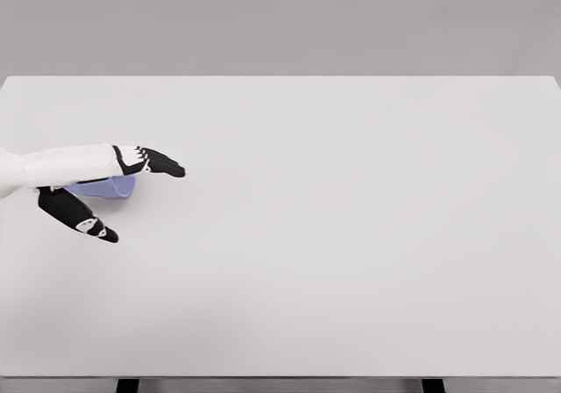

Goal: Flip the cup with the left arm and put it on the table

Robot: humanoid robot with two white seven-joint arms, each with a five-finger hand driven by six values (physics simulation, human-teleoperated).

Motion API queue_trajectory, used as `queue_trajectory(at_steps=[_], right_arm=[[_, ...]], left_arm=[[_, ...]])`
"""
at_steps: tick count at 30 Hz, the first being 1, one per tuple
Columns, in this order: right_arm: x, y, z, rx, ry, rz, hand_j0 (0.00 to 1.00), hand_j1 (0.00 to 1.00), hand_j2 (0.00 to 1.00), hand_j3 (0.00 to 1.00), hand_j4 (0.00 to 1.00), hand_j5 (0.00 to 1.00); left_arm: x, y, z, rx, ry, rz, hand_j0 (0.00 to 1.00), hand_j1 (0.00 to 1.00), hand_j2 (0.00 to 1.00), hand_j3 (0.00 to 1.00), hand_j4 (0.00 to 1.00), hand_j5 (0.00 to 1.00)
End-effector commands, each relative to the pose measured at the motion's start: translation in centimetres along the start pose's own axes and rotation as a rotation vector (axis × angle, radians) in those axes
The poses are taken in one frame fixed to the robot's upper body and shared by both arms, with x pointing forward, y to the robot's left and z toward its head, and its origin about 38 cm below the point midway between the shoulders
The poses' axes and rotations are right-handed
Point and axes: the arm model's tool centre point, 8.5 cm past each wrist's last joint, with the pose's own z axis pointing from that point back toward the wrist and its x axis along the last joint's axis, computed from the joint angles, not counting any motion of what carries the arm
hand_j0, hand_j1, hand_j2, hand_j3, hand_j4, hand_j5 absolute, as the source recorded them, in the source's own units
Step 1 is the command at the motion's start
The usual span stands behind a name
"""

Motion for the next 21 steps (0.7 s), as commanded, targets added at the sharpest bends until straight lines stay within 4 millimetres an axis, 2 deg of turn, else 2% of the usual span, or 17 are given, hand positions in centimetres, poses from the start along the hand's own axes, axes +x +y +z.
queue_trajectory(at_steps=[1, 10, 14, 15, 16, 17, 21], right_arm=[[-0.1, -0.2, 0.1, -0.002, 0.004, 0.012, 1.0, 1.0, 1.0, 1.0, 1.0, 1.0], [-0.3, -0.4, 0.2, -0.006, 0.017, 0.007, 1.0, 1.0, 1.0, 1.0, 1.0, 1.0], [-0.3, -0.4, 0.2, -0.006, 0.017, 0.007, 1.0, 1.0, 1.0, 1.0, 1.0, 1.0], [-0.3, -0.4, 0.2, -0.006, 0.017, 0.007, 1.0, 1.0, 1.0, 1.0, 1.0, 1.0], [-0.2, -0.4, 0.2, -0.005, 0.016, 0.007, 1.0, 1.0, 1.0, 1.0, 1.0, 1.0], [-0.3, -0.4, 0.2, -0.006, 0.017, 0.007, 1.0, 1.0, 1.0, 1.0, 1.0, 1.0], [-0.3, -0.4, 0.2, -0.006, 0.017, 0.007, 1.0, 1.0, 1.0, 1.0, 1.0, 1.0]], left_arm=[[0.0, 0.2, 0.2, 0.006, 0.003, 0.002, 1.0, 1.0, 1.0, 1.0, 1.0, 1.0], [0.6, 0.6, 0.0, 0.018, -0.016, -0.003, 1.0, 1.0, 1.0, 1.0, 1.0, 1.0], [0.8, 2.3, 0.8, 0.089, -0.012, -0.022, 1.0, 1.0, 1.0, 1.0, 1.0, 1.0], [0.9, 3.1, 1.0, 0.151, -0.008, -0.039, 1.0, 1.0, 1.0, 1.0, 1.0, 1.0], [2.2, 5.3, 1.4, 0.254, -0.025, -0.095, 1.0, 1.0, 1.0, 1.0, 1.0, 1.0], [2.8, 6.1, 1.8, 0.283, -0.029, -0.129, 1.0, 1.0, 1.0, 1.0, 1.0, 1.0], [-0.1, 4.4, 1.7, 0.243, 0.224, -0.06, 1.0, 1.0, 1.0, 1.0, 1.0, 1.0]])
